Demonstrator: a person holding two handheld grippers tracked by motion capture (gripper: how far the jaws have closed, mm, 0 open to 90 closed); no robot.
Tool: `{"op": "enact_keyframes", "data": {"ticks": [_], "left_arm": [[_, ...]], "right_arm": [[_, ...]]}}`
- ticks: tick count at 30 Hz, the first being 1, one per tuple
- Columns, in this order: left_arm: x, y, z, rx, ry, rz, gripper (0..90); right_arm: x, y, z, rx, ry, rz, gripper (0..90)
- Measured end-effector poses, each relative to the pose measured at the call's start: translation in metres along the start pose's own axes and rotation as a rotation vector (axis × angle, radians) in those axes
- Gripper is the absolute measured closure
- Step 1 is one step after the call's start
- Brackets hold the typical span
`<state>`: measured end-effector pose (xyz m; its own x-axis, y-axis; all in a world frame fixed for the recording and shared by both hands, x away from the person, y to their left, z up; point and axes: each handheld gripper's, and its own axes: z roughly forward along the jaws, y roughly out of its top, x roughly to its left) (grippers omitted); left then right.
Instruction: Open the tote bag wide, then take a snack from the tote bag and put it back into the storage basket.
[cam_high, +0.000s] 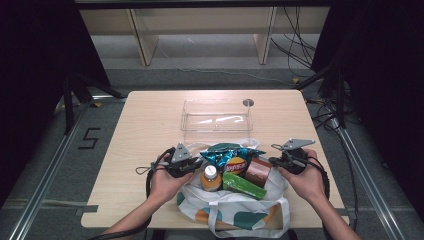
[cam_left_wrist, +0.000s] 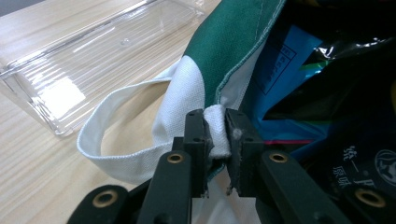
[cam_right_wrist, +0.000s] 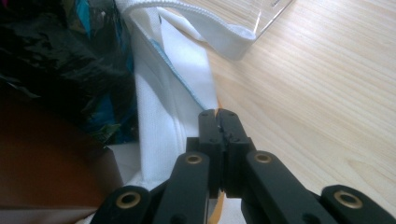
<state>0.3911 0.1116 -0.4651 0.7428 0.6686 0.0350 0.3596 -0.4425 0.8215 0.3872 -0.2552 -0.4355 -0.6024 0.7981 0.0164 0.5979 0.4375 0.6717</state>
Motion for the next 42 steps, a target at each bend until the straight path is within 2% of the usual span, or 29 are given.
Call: {"op": "enact_keyframes", "data": {"ticks": [2, 3, 4, 6, 7, 8, 10, 11, 13, 14, 16, 17, 18, 20, 21, 23, 24, 25, 26, 28, 29, 30, 31, 32, 33, 34, 37, 41, 42], "left_arm": [[-0.001, 0.0, -0.001, -0.006, 0.006, -0.009, 77.6], [-0.001, -0.001, -0.001, -0.02, 0.011, -0.02, 76.6], [-0.001, -0.001, -0.002, -0.024, 0.008, -0.015, 75.7], [-0.001, -0.001, -0.003, -0.035, 0.011, -0.03, 73.6], [0.001, -0.001, -0.005, -0.023, 0.016, 0.0, 71.2], [-0.001, -0.001, -0.005, -0.049, 0.02, -0.038, 69.4], [0.002, 0.0, -0.01, -0.05, 0.031, -0.017, 65.1], [0.001, 0.001, -0.012, -0.071, 0.035, -0.039, 63.0], [0.003, 0.001, -0.016, -0.084, 0.05, -0.04, 56.9], [0.004, 0.001, -0.019, -0.086, 0.052, -0.036, 54.8], [0.005, 0.001, -0.026, -0.105, 0.061, -0.051, 50.1], [0.005, 0.001, -0.03, -0.115, 0.064, -0.058, 48.5], [0.004, 0.001, -0.034, -0.125, 0.064, -0.068, 46.8], [0.002, 0.0, -0.041, -0.152, 0.058, -0.093, 43.5], [0.002, -0.001, -0.044, -0.161, 0.063, -0.093, 42.4], [0.001, -0.004, -0.051, -0.167, 0.065, -0.102, 39.1], [0.0, -0.006, -0.053, -0.171, 0.068, -0.112, 38.4], [0.0, -0.008, -0.056, -0.174, 0.068, -0.11, 37.8], [0.0, -0.01, -0.058, -0.178, 0.067, -0.117, 37.6], [0.0, -0.012, -0.06, -0.182, 0.069, -0.116, 37.6], [0.0, -0.013, -0.06, -0.18, 0.07, -0.11, 37.6], [0.0, -0.013, -0.06, -0.18, 0.072, -0.11, 37.6], [0.001, -0.012, -0.06, -0.178, 0.074, -0.107, 37.7], [0.001, -0.011, -0.06, -0.181, 0.074, -0.109, 37.6], [0.001, -0.011, -0.06, -0.183, 0.074, -0.111, 37.6], [0.0, -0.01, -0.059, -0.187, 0.072, -0.112, 37.6], [0.0, -0.01, -0.059, -0.197, 0.061, -0.106, 37.5], [0.001, -0.009, -0.061, -0.194, 0.075, -0.129, 37.5], [0.002, -0.009, -0.062, -0.203, 0.07, -0.129, 37.5]], "right_arm": [[-0.002, 0.0, -0.001, -0.024, -0.007, -0.01, 87.4], [-0.001, 0.0, -0.004, -0.026, 0.008, 0.021, 84.6], [-0.004, 0.0, -0.005, -0.048, 0.01, 0.0, 82.2], [-0.005, 0.001, -0.011, -0.069, 0.013, 0.033, 77.4], [-0.006, 0.002, -0.014, -0.106, 0.025, 0.029, 74.8], [-0.004, 0.002, -0.017, -0.111, 0.03, 0.058, 73.0], [-0.006, 0.004, -0.023, -0.149, 0.022, 0.044, 70.9], [-0.006, 0.005, -0.026, -0.162, 0.025, 0.042, 69.4], [-0.004, 0.008, -0.033, -0.188, 0.032, 0.079, 65.5], [-0.006, 0.008, -0.035, -0.194, 0.036, 0.054, 64.3], [-0.005, 0.012, -0.039, -0.236, 0.028, 0.084, 62.0], [-0.008, 0.013, -0.042, -0.233, 0.028, 0.053, 60.5], [-0.006, 0.014, -0.043, -0.255, 0.031, 0.085, 58.9], [-0.008, 0.016, -0.047, -0.265, 0.014, 0.079, 56.5], [-0.008, 0.017, -0.048, -0.279, 0.008, 0.098, 55.1], [-0.01, 0.018, -0.051, -0.269, 0.029, 0.095, 52.5], [-0.011, 0.018, -0.052, -0.283, 0.025, 0.097, 52.0], [-0.009, 0.019, -0.052, -0.286, 0.02, 0.149, 50.6], [-0.009, 0.019, -0.051, -0.305, 0.012, 0.151, 49.4], [-0.012, 0.018, -0.05, -0.287, 0.018, 0.123, 48.3], [-0.012, 0.018, -0.049, -0.29, 0.007, 0.137, 48.4], [-0.01, 0.019, -0.047, -0.298, 0.025, 0.149, 48.8], [-0.012, 0.018, -0.046, -0.301, 0.011, 0.118, 49.0], [-0.011, 0.018, -0.047, -0.319, 0.0, 0.113, 49.1], [-0.009, 0.018, -0.049, -0.3, 0.024, 0.143, 49.2], [-0.011, 0.019, -0.05, -0.315, 0.019, 0.121, 49.2], [-0.012, 0.019, -0.054, -0.325, 0.013, 0.116, 48.5], [-0.008, 0.021, -0.06, -0.359, 0.026, 0.195, 46.6], [-0.008, 0.021, -0.06, -0.37, 0.029, 0.181, 46.6]]}}
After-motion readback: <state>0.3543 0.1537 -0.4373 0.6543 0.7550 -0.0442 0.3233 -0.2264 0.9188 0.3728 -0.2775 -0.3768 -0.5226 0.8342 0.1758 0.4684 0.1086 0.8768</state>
